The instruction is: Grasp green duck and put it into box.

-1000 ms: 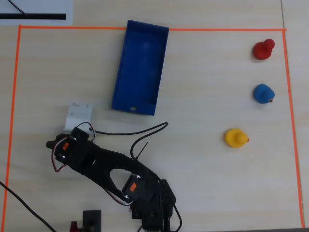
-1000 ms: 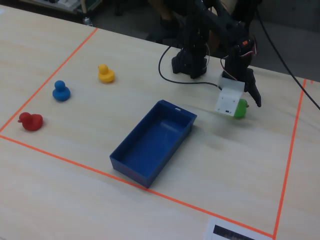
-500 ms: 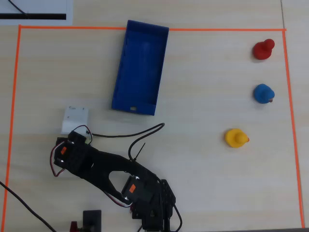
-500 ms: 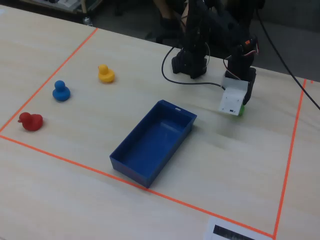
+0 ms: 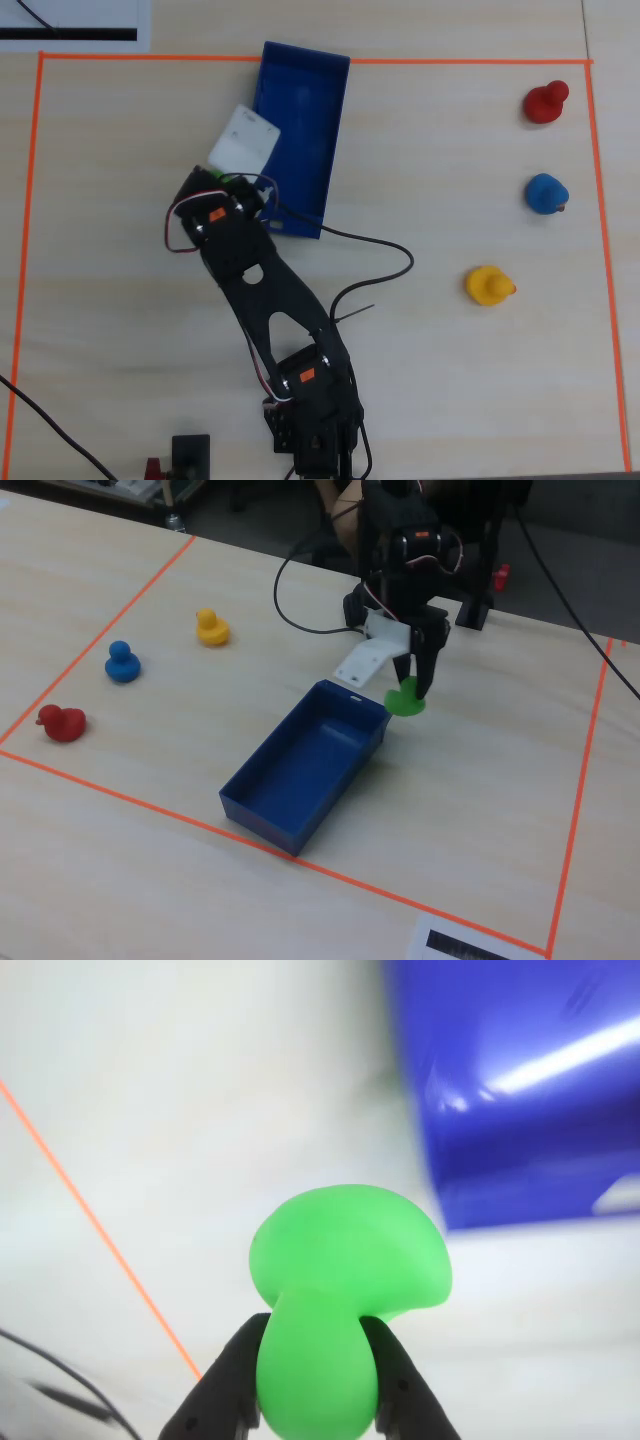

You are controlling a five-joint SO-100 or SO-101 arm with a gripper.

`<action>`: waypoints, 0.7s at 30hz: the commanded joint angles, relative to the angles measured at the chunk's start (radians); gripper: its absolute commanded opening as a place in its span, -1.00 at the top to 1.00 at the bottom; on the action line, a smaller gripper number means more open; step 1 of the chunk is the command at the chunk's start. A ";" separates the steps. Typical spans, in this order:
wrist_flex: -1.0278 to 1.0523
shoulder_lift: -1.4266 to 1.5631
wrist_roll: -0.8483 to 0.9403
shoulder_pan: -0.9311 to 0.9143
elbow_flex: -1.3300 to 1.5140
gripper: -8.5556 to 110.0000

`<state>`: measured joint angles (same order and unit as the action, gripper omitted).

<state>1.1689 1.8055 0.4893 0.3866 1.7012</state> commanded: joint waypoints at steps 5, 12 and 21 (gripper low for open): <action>-0.261 0.003 0.101 -0.210 0.044 0.85; -0.419 -0.041 0.150 -0.299 0.106 0.85; -0.373 -0.071 0.247 -0.324 0.146 0.53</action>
<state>0.7624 1.7319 0.7072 0.0614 1.8500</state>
